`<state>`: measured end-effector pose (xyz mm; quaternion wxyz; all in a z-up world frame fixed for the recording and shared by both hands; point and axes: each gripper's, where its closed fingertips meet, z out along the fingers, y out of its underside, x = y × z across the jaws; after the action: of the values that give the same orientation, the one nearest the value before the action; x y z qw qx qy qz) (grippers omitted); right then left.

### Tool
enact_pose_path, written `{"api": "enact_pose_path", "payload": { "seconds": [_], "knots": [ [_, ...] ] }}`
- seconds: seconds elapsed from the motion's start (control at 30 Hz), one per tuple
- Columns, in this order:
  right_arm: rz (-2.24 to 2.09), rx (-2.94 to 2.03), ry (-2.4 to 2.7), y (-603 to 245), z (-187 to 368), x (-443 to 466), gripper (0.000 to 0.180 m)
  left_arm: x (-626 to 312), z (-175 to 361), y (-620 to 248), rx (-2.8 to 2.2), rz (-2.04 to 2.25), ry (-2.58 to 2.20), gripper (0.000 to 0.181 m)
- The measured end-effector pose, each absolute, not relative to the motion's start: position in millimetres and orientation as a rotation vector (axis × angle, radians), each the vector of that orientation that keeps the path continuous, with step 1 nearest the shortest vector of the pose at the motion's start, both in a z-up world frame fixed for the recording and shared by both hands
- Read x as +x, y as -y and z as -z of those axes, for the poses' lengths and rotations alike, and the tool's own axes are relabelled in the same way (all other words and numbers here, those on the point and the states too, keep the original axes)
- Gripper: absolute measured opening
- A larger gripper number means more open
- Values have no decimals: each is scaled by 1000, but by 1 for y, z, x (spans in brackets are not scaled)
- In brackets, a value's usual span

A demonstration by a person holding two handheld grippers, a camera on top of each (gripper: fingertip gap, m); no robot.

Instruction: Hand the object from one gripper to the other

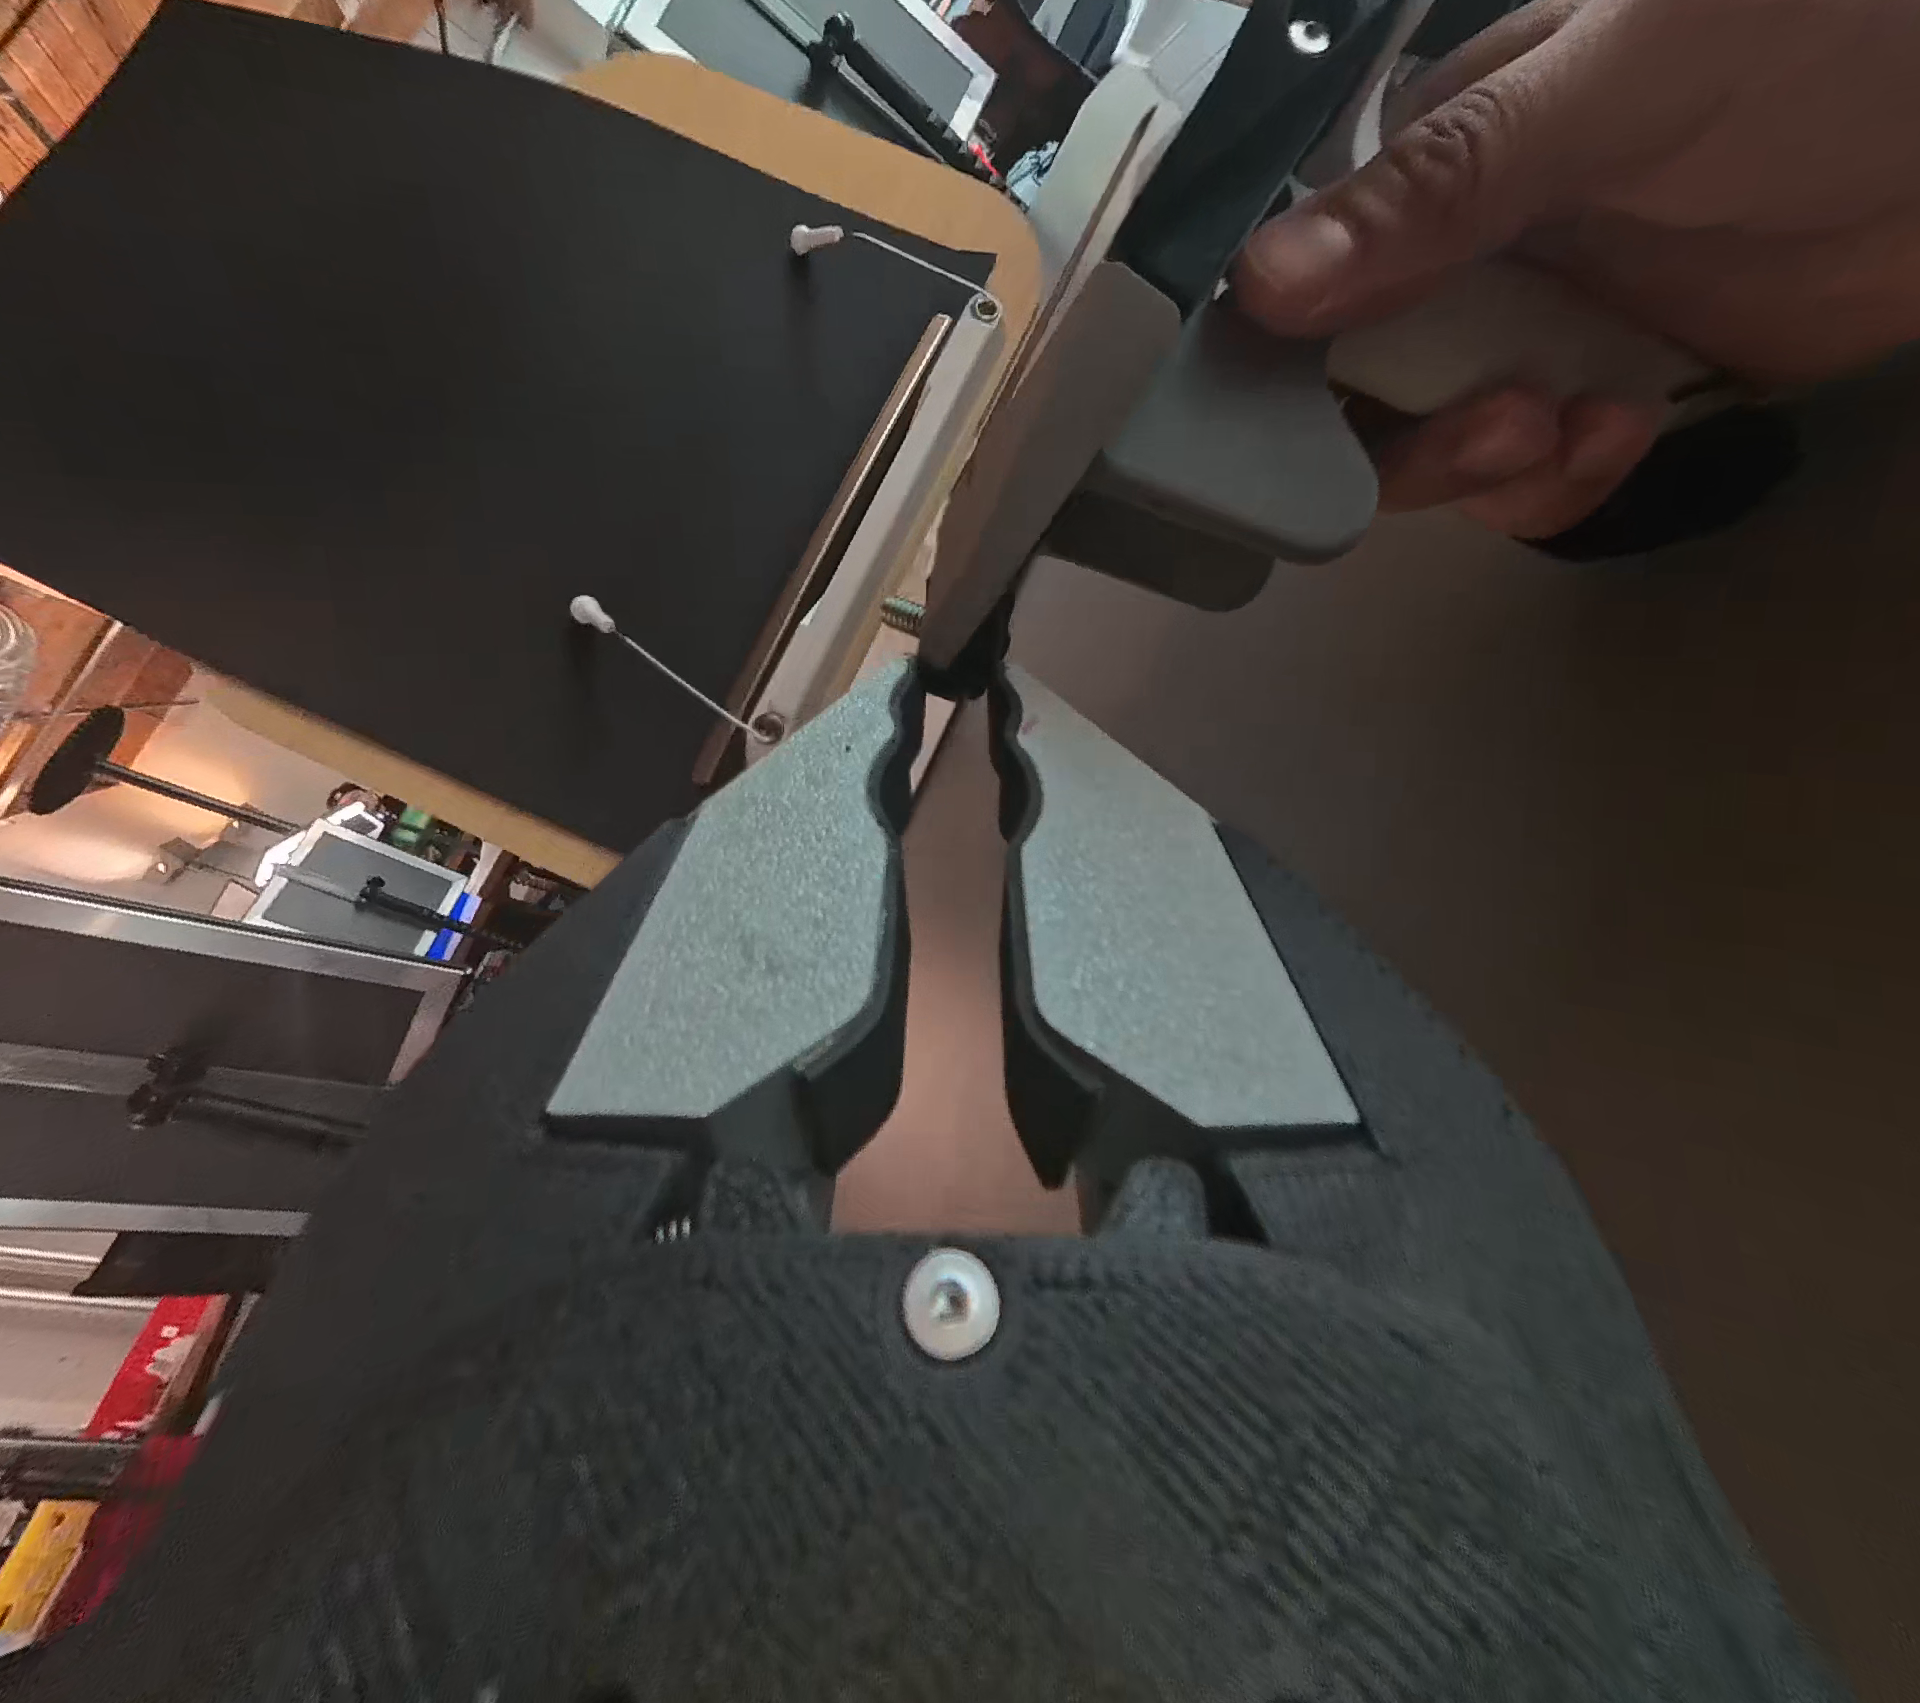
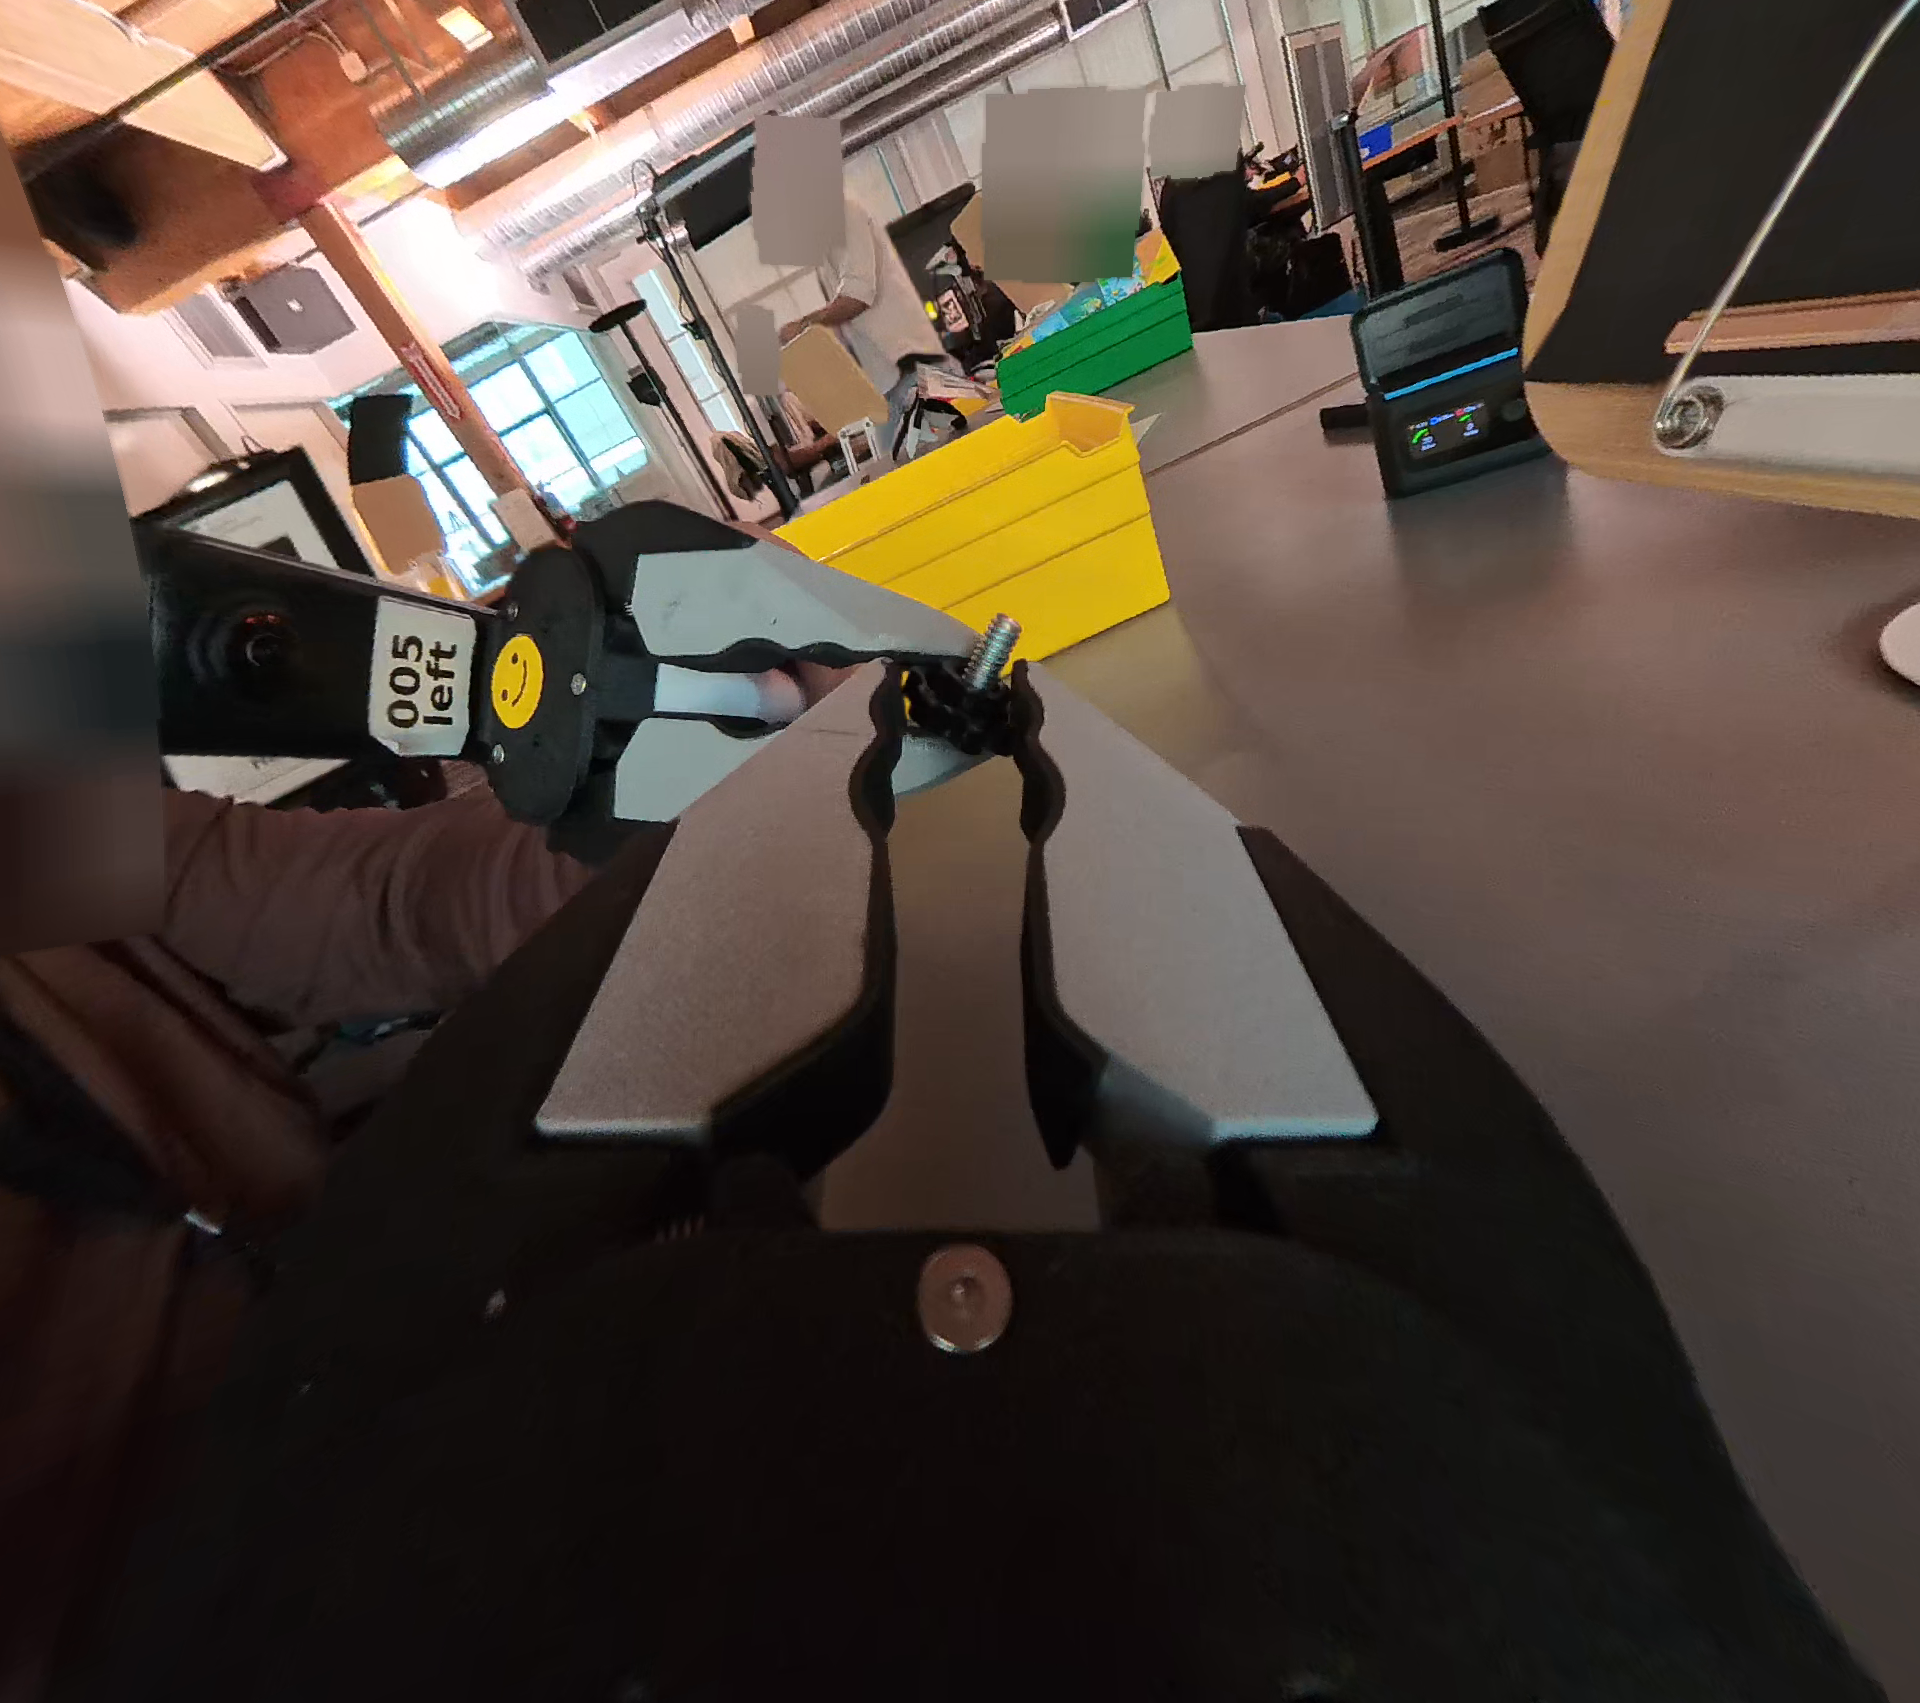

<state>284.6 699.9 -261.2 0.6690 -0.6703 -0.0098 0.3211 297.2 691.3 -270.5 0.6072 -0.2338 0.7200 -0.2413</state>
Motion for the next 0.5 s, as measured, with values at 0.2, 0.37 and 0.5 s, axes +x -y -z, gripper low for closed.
{"api": "enact_pose_path", "payload": {
  "seconds": [0.2, 0.37, 0.5],
  "knots": [
    [-752, -1526, 8, -713, 267, 289, 17, 302, 277, -705, -590, 535, -1652, 9],
    [-715, -1517, 40, -716, 262, 289, 17, 301, 272, -709, -543, 517, -1619, 8],
    [-694, -1466, 21, -715, 254, 298, 21, 299, 270, -715, -540, 533, -1613, 8]
  ]
}}
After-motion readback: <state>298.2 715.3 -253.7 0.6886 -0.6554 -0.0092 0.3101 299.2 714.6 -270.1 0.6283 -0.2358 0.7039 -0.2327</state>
